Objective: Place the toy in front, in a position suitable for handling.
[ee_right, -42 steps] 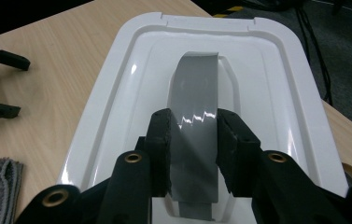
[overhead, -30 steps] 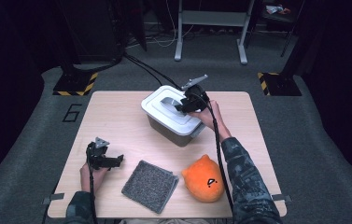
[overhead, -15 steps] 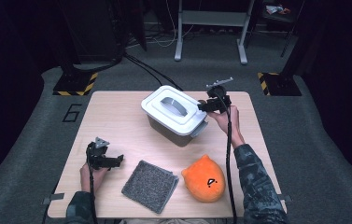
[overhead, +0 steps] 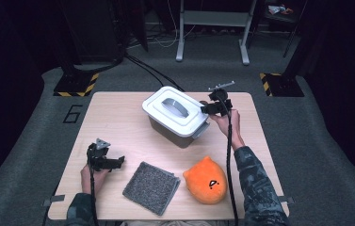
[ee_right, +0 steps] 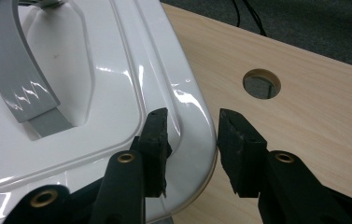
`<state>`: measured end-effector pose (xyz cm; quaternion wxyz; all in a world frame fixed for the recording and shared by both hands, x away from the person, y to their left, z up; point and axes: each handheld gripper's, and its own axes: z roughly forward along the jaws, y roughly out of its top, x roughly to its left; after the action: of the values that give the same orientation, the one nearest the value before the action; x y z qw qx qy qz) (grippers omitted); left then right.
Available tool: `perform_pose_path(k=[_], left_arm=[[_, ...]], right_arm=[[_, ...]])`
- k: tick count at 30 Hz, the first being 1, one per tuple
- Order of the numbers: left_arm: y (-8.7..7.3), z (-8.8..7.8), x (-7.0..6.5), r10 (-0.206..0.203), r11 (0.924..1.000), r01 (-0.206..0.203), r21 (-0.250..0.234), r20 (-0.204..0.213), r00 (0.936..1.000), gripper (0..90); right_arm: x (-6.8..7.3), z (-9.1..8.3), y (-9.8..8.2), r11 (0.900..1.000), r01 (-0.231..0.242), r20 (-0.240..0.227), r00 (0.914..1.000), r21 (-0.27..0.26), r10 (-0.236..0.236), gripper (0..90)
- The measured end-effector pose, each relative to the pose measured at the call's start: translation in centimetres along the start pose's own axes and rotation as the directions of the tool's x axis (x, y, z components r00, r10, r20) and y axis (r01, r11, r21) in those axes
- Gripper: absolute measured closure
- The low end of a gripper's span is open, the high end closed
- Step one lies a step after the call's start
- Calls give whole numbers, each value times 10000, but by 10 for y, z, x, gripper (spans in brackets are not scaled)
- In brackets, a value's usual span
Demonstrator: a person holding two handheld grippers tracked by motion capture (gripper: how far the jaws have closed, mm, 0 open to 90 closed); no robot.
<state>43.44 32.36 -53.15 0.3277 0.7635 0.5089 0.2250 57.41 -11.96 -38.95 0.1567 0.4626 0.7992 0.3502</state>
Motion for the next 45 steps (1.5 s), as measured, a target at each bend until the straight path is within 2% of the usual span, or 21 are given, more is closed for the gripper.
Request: perform_pose_path(k=[5, 8, 11, 15, 22, 24, 25, 28, 29, 30, 31, 32, 34, 35, 36, 37, 38, 39, 45], left_arm=[[0, 0, 0, -4, 10000, 4, -3, 7, 10000, 9], [0, 0, 0, -3, 10000, 3, -1, 9, 10000, 9], [0, 0, 0, -4, 10000, 4, -4, 6, 10000, 9], [0, 0, 0, -7, 10000, 7, -3, 11, 10000, 9], [0, 0, 0, 4, 10000, -4, 22, 6, 10000, 9], [0, 0, 0, 3, 10000, -3, 20, 5, 10000, 9], [0, 0, 0, 8, 10000, -8, 26, -1, 10000, 9], [0, 0, 0, 7, 10000, -7, 35, 8, 10000, 9], [0, 0, 0, 8, 10000, -8, 23, -2, 10000, 10], [0, 0, 0, 8, 10000, -8, 23, -2, 10000, 9], [0, 0, 0, 3, 10000, -3, 18, 2, 10000, 10], [0, 0, 0, 1, 10000, -1, 18, -2, 10000, 10], [0, 0, 0, 7, 10000, -7, 22, -1, 10000, 10], [0, 0, 0, -9, 10000, 9, 9, 0, 10000, 10], [0, 0, 0, -9, 10000, 9, 9, 0, 10000, 9], [0, 0, 0, 1, 10000, -1, 18, 2, 10000, 10], [0, 0, 0, 1, 10000, -1, 18, 2, 10000, 9], [0, 0, 0, 3, 10000, -3, 19, -4, 10000, 10], [0, 0, 0, 4, 10000, -4, 19, -3, 10000, 10]], right_arm=[[3, 4, 4, 9999, 108, 118, 9999, -28, -108, 630], [5, 9, 6, 9996, 143, 152, 9998, -259, -139, 631], [6, 12, 9, 9996, -12, 87, 10000, -268, 14, 633], [10, 15, 13, 9995, 221, 101, 9997, -243, -218, 651], [17, 20, 17, 9991, 346, 191, 9992, -252, -341, 660], [16, 20, 18, 9991, 376, 156, 9992, -189, -373, 647], [15, 19, 17, 9989, 371, 193, 9991, -290, -365, 576], [13, 15, 14, 9985, 359, 144, 9993, -408, -354, 526], [11, 7, 12, 9979, 341, 118, 9994, -556, -335, 468], [11, 7, 12, 9979, 341, 118, 9994, -556, -335, 468], [8, -4, 9, 9964, 363, 33, 9993, -771, -361, 414], [8, -8, 8, 9962, 393, 32, 9992, -773, -392, 383], [7, -13, 7, 9961, 455, 5, 9990, -757, -456, 382], [5, -22, 3, 9951, 510, -34, 9987, -848, -515, 324], [5, -22, 3, 9951, 510, -34, 9987, -848, -515, 324], [4, -34, -2, 9946, 417, -145, 9990, -949, -433, 306], [4, -34, -2, 9946, 417, -145, 9990, -949, -433, 306], [5, -42, -7, 9940, 325, -206, 9992, -1041, -348, 257], [12, -62, -27, 9934, 684, -233, 9972, -924, -708, 187]])
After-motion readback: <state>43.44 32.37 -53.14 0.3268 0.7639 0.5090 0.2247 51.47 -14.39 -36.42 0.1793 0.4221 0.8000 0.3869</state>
